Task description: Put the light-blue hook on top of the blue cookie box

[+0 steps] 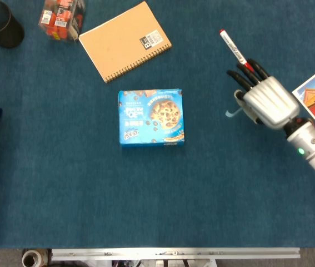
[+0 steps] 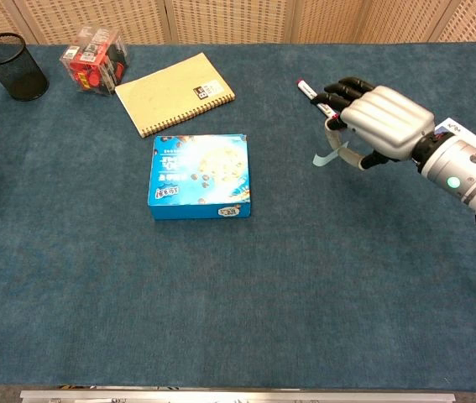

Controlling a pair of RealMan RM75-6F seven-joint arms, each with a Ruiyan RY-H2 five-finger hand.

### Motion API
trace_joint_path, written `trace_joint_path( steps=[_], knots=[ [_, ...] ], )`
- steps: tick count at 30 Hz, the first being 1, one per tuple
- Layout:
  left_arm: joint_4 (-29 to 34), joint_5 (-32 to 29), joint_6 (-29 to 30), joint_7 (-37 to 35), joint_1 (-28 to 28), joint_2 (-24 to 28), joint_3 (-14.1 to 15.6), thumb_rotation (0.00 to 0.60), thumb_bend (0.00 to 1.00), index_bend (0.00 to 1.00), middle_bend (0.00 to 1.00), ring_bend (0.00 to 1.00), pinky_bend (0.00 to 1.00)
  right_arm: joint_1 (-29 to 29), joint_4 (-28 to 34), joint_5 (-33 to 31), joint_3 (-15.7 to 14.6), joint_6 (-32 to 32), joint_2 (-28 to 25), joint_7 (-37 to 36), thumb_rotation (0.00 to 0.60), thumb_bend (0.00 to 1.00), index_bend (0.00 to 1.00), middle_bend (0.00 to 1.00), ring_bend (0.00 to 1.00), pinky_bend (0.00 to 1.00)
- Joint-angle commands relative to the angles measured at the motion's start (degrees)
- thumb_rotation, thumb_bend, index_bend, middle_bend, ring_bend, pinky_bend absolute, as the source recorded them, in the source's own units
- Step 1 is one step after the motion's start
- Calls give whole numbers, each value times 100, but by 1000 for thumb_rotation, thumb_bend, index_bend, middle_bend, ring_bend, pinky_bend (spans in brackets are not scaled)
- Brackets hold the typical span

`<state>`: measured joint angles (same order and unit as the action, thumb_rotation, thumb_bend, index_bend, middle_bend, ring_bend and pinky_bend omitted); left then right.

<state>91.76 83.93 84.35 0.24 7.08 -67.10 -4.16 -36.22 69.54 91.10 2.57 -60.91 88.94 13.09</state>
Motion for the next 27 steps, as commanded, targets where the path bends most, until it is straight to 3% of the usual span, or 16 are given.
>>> trace_joint_path(
  steps=[1,10,27],
  knots=[
    [23,24,4,10,1,-13,16,600,430,219,349,294,247,-204,175,91,169,-20,-103,292,600,410,594,137,0,0],
    [60,130,71,28,-31,-8,70,600,430,219,348,294,247,-723,551,-18,451,459,-18,1357,600,410,594,139,0,0],
    [67,109,29,22,-39,12,92,600,431,219,348,294,247,-1300,274,-723,792,1004,886,1986,600,410,594,139,0,0]
  ],
)
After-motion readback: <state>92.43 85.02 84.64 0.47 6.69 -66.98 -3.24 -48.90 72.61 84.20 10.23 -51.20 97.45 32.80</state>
